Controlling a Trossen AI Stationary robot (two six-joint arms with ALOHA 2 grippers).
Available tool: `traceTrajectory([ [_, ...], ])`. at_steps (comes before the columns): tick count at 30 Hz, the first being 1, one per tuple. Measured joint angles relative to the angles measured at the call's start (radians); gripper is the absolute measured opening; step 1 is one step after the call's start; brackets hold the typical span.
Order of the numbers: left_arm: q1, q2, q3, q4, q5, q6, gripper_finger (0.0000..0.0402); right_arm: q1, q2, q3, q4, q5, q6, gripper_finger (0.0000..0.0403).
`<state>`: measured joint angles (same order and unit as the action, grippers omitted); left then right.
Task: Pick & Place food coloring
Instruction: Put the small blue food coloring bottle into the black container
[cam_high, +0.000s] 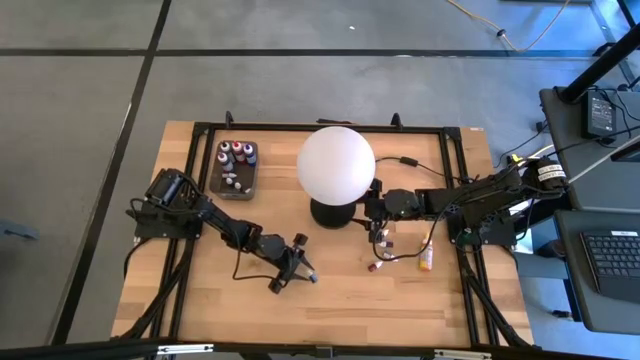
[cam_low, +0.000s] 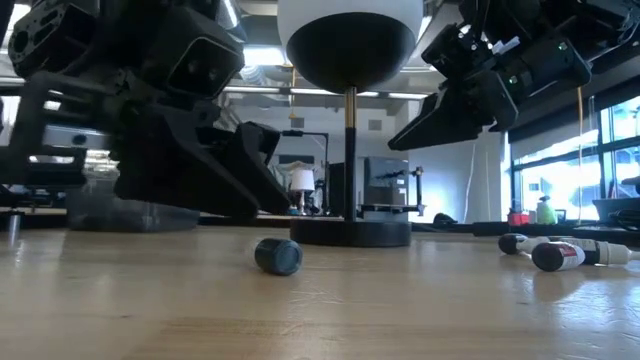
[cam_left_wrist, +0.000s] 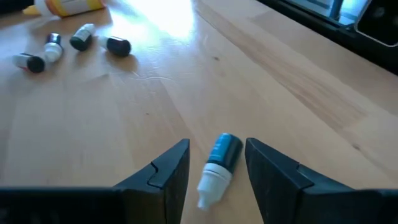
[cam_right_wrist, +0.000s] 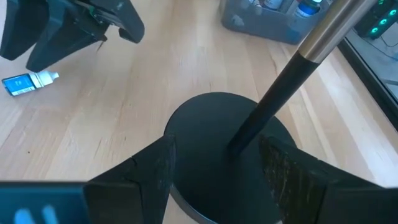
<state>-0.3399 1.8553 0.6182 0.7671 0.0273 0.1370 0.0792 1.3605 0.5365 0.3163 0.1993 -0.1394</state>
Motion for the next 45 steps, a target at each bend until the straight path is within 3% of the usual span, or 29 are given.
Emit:
traceTrajectory([
  [10,0.001,0.000,0.000,0.000,-0.009,-0.001,0.0212,0.000,0.000,0.000,-0.009,0.000,0.000,0.0230],
  [16,0.001,0.000,0.000,0.000,-0.009,0.004,0.0223,0.000,0.000,0.000,-0.013,0.000,0.000,0.0230],
  [26,0.002,0.054,0.008,0.041,0.019,-0.044,0.0195,0.000,0.000,0.000,-0.013,0.000,0.000,0.0230],
  [33,0.024,0.095,0.033,0.042,0.097,-0.048,0.0175,0.000,0.000,0.000,-0.014,0.000,0.004,0.0230],
  [45,0.036,0.157,0.034,0.106,0.118,-0.038,0.0140,0.000,0.000,0.000,-0.034,0.000,0.004,0.0230],
])
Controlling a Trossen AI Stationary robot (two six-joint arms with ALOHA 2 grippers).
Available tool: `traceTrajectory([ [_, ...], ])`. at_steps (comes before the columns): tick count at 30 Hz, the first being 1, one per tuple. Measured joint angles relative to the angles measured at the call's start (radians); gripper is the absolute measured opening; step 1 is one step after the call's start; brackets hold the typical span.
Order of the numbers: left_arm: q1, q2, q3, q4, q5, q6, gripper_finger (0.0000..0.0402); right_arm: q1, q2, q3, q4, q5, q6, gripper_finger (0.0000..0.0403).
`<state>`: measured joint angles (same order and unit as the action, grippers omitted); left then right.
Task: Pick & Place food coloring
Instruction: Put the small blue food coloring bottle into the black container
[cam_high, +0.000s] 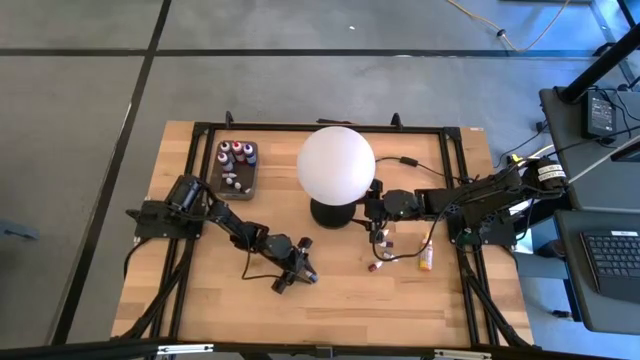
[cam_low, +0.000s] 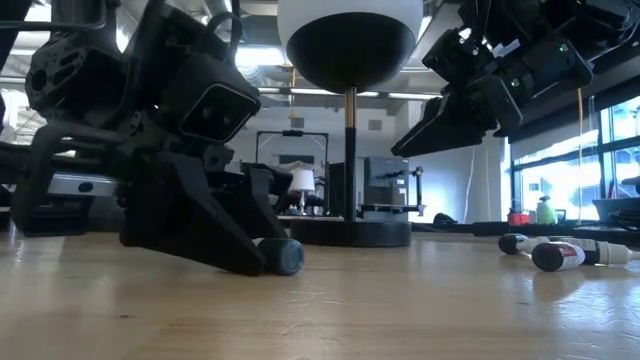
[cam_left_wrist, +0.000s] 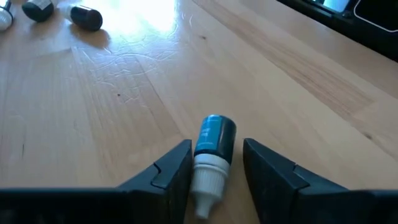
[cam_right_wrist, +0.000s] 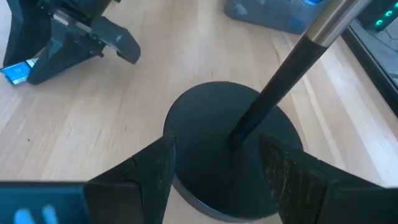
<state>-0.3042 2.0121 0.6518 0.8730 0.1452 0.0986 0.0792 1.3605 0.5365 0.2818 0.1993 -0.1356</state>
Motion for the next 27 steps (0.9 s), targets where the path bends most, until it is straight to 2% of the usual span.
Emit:
traceTrajectory([
  [12,0.000,-0.003,0.000,-0.006,-0.013,-0.026,0.0072,0.000,0.000,0.000,-0.009,0.000,-0.001,0.0230],
  [17,0.000,-0.042,-0.004,-0.049,-0.008,-0.082,0.0075,0.000,0.000,0.000,-0.014,0.000,-0.008,0.0230],
  [21,0.005,-0.154,-0.003,-0.213,-0.017,-0.120,0.0085,0.000,0.000,0.000,-0.015,0.000,-0.023,0.0230],
  [27,0.037,-0.431,-0.003,-0.663,-0.141,-0.244,0.0074,0.000,0.000,0.000,-0.014,0.000,-0.027,0.0230],
])
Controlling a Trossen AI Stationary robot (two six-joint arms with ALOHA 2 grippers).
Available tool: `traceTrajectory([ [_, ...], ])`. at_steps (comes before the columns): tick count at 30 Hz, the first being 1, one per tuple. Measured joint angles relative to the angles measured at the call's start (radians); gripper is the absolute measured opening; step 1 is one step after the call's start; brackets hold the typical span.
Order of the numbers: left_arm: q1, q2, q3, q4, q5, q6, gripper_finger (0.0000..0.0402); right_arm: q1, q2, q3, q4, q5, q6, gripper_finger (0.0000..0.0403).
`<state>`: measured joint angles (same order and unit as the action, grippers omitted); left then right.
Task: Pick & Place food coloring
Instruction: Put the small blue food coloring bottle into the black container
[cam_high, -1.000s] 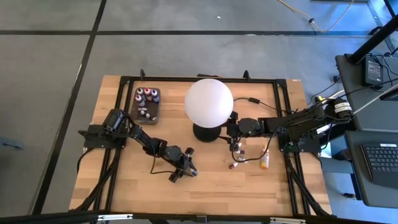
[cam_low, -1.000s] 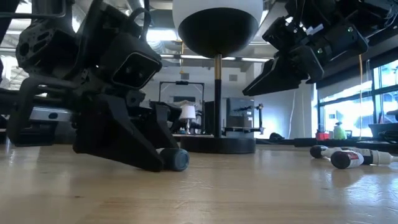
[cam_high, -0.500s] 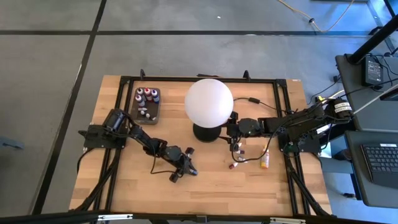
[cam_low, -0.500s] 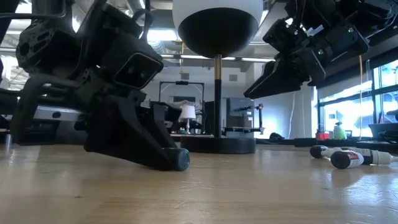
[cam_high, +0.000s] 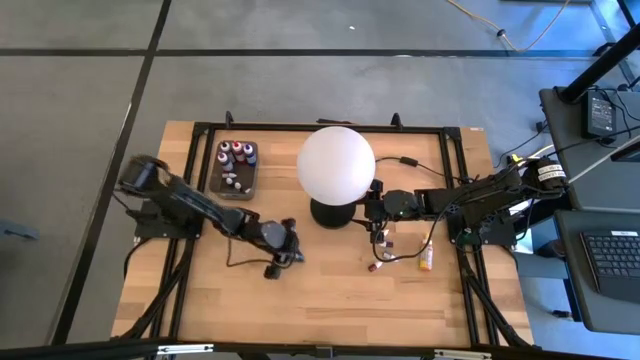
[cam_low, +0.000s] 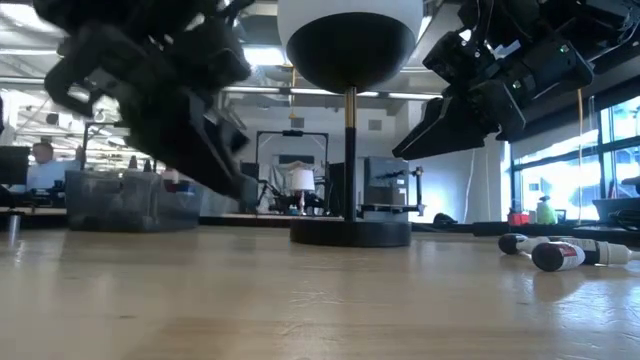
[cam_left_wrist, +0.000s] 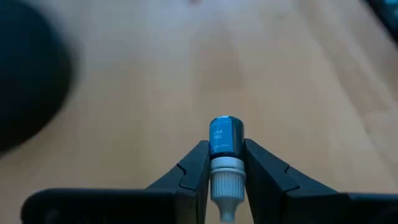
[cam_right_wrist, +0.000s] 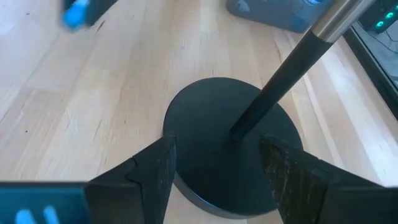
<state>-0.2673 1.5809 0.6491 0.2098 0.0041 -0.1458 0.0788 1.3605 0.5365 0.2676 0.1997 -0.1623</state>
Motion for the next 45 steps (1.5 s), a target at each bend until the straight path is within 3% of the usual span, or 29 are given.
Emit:
traceTrajectory([
  [5,0.036,-0.253,0.000,-0.387,-0.160,-0.134,0.0078,0.000,0.000,0.000,-0.002,0.000,0.000,0.0230],
  [12,0.085,-0.509,0.000,-0.901,-0.693,-0.408,0.0077,0.000,0.000,0.000,-0.003,0.000,0.000,0.0230],
  [15,0.126,-0.558,0.000,-1.064,-0.800,-0.628,0.0077,0.000,0.000,0.000,-0.005,0.000,0.000,0.0230],
  [19,0.208,-0.568,0.000,-1.190,-0.720,-0.786,0.0081,0.000,0.000,0.000,-0.008,0.000,0.000,0.0230],
  [23,0.300,-0.546,-0.024,-1.204,-0.635,-0.793,0.0080,0.000,0.000,0.000,-0.008,0.000,0.000,0.0230],
  [29,0.400,-0.515,-0.055,-1.203,-0.590,-0.753,0.0089,0.000,0.000,0.000,-0.011,0.000,0.000,0.0230],
  [38,0.433,-0.510,-0.055,-1.201,-0.509,-0.741,0.0096,0.000,0.000,0.000,-0.021,0.000,0.000,0.0230],
  [45,0.433,-0.510,-0.055,-1.201,-0.501,-0.748,0.0095,0.000,0.000,0.000,-0.026,0.000,0.000,0.0230],
])
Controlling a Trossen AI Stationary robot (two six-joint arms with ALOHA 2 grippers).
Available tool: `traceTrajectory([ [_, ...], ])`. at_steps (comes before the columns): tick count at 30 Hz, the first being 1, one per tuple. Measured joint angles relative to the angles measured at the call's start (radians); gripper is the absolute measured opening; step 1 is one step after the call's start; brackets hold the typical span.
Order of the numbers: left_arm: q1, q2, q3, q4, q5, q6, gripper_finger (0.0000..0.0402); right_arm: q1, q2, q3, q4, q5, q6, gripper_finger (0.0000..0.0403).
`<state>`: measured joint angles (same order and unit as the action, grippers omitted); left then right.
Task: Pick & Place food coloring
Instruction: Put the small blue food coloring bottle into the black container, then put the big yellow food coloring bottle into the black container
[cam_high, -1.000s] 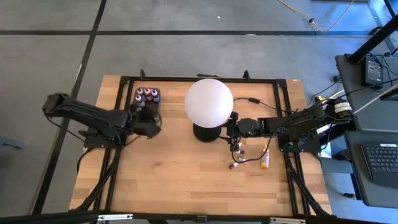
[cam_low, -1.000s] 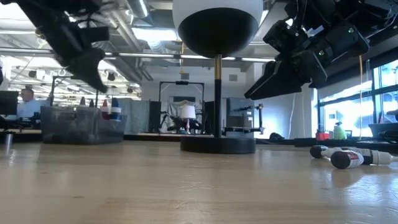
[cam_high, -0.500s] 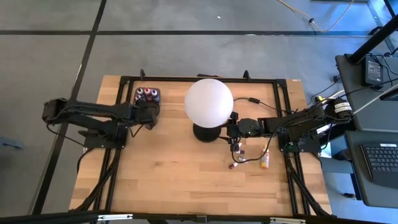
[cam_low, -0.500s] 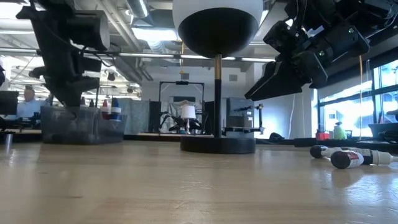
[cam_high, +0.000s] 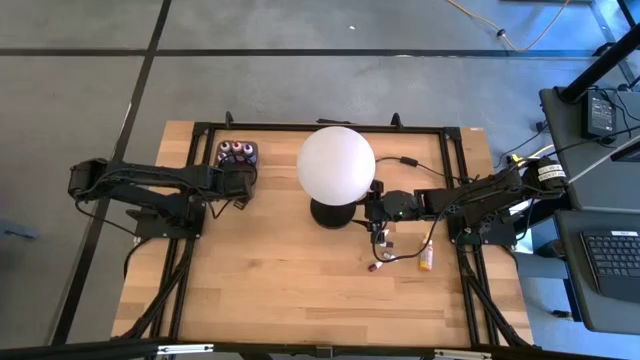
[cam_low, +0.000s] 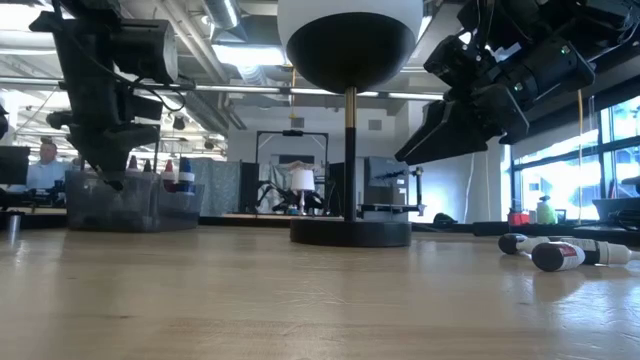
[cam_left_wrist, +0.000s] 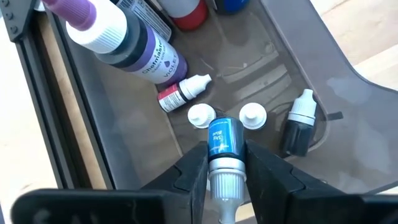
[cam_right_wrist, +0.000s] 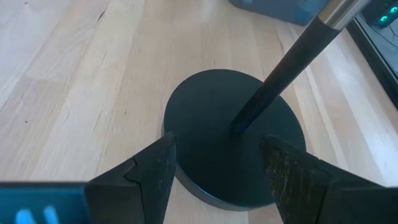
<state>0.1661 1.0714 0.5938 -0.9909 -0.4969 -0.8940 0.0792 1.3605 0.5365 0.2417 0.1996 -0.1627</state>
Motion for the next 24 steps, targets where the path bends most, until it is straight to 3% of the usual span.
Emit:
traceTrajectory([
  [19,-0.006,-0.014,0.018,-0.011,-0.031,0.025,0.0120,0.000,-0.013,0.000,-0.007,0.000,0.044,0.0230],
  [24,-0.041,-0.054,0.084,0.001,-0.130,0.057,0.0116,0.000,-0.082,0.075,-0.271,-0.001,0.218,0.0230],
])
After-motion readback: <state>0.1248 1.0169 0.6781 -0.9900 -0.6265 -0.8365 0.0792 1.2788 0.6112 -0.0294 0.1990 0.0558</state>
